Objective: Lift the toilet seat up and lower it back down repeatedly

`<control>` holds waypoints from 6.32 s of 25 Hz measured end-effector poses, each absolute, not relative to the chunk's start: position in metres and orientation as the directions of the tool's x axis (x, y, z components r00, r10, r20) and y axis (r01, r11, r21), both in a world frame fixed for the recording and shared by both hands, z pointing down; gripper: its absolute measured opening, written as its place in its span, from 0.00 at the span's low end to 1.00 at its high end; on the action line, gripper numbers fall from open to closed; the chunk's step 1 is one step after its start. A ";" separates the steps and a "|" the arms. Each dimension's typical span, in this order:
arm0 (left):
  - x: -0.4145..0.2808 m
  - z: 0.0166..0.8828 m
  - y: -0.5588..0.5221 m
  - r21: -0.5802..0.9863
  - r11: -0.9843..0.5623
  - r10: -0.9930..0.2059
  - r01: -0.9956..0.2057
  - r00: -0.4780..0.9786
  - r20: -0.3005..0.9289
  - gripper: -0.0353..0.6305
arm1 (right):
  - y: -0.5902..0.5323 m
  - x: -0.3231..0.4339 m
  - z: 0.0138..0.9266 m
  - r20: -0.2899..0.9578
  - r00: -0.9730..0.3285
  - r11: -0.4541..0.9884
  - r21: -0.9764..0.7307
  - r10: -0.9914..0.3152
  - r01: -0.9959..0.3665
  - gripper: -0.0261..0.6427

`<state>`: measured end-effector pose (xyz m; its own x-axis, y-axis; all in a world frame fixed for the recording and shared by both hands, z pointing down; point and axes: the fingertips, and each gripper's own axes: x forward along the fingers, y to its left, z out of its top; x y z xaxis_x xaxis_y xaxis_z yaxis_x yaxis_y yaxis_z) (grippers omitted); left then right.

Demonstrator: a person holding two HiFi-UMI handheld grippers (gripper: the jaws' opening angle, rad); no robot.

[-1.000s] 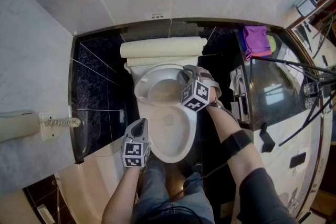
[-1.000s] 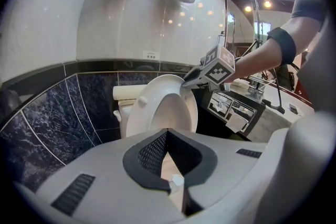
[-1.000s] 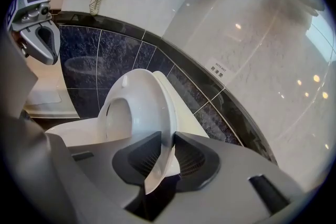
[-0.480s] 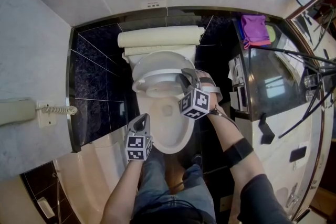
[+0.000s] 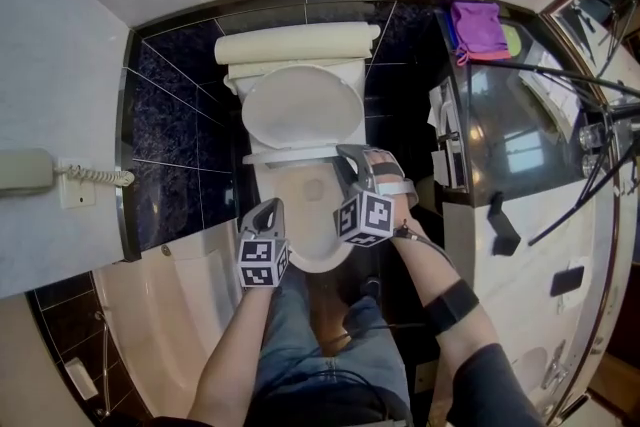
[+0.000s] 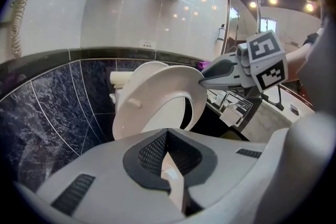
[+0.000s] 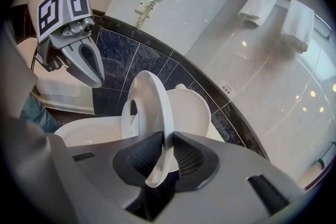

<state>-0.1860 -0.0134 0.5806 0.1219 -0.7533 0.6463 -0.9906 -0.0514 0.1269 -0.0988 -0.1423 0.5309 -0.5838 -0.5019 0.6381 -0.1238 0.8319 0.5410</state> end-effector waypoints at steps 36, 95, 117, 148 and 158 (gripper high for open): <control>-0.115 0.724 0.153 0.174 -0.001 -0.578 -0.985 0.143 0.803 0.05 | 0.088 0.009 0.648 0.787 -0.541 0.894 0.428 -0.295 0.135 0.06; -0.176 0.459 0.163 0.028 0.002 -0.841 -1.000 0.014 0.540 0.05 | 0.044 0.014 0.475 0.588 -0.641 0.864 0.244 -0.494 -0.441 0.06; -0.186 0.320 0.177 0.015 0.065 -0.920 -0.998 -0.054 0.389 0.05 | 0.031 0.082 0.364 0.476 -0.633 0.757 0.115 -0.611 -0.643 0.06; -0.195 0.387 0.125 -0.133 -0.096 -0.877 -0.987 0.020 0.480 0.05 | 0.029 0.092 0.570 0.702 -0.539 0.525 -0.271 -0.466 -0.807 0.33; -0.200 0.499 0.118 -0.115 -0.091 -0.854 -0.989 0.018 0.520 0.05 | 0.070 0.100 0.724 0.767 -0.559 0.277 -0.489 -0.315 -0.827 0.34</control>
<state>-0.1996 0.1177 0.4989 0.0180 -0.8539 0.5201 -0.9891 -0.0912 -0.1155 0.1003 0.0697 0.7238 -0.5589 -0.3153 0.7669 -0.8272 0.2770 -0.4890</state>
